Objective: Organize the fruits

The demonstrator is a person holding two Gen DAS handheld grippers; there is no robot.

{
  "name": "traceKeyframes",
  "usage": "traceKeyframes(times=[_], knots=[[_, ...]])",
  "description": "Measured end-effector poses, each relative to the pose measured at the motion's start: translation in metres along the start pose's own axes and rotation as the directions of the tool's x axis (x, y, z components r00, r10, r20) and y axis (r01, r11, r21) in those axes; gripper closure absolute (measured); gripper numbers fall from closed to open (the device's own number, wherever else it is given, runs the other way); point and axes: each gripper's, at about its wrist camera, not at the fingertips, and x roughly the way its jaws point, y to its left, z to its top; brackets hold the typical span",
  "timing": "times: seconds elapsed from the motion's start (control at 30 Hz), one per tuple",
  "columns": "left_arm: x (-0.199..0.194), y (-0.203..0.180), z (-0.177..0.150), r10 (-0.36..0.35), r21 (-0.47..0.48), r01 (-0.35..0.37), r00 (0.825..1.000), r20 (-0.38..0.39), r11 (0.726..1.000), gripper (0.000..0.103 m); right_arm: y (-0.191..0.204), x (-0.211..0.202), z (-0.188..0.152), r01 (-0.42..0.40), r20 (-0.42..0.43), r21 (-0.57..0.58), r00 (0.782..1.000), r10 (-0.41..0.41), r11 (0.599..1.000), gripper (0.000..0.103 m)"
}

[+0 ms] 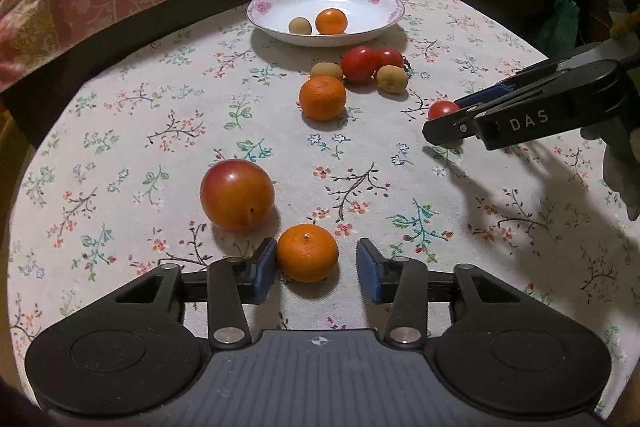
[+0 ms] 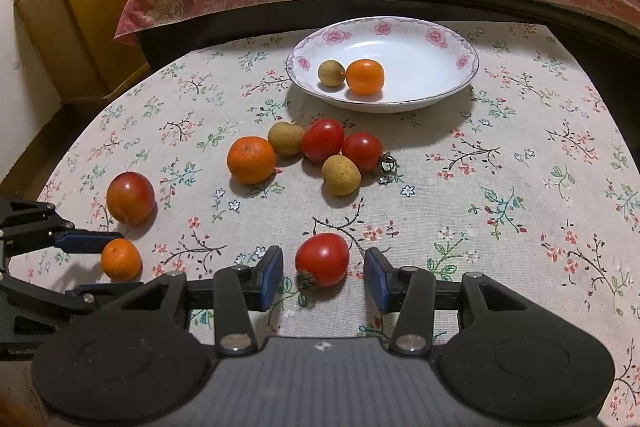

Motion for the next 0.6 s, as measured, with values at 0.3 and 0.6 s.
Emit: traceKeyframes(times=[0.3,0.6], knots=[[0.0004,-0.0027,0.0026,0.012,0.006,-0.012,1.0,-0.001,1.0,0.06,0.0024,-0.0011,0.0009,-0.006,-0.008,-0.016,1.0,0.006,1.0,0.076],[-0.0001,-0.0056,0.0043,0.002,0.008,-0.002,1.0,0.004,1.0,0.063,0.0063,-0.0041,0.0019,-0.02,0.005,-0.029,1.0,0.02,0.999,0.076]])
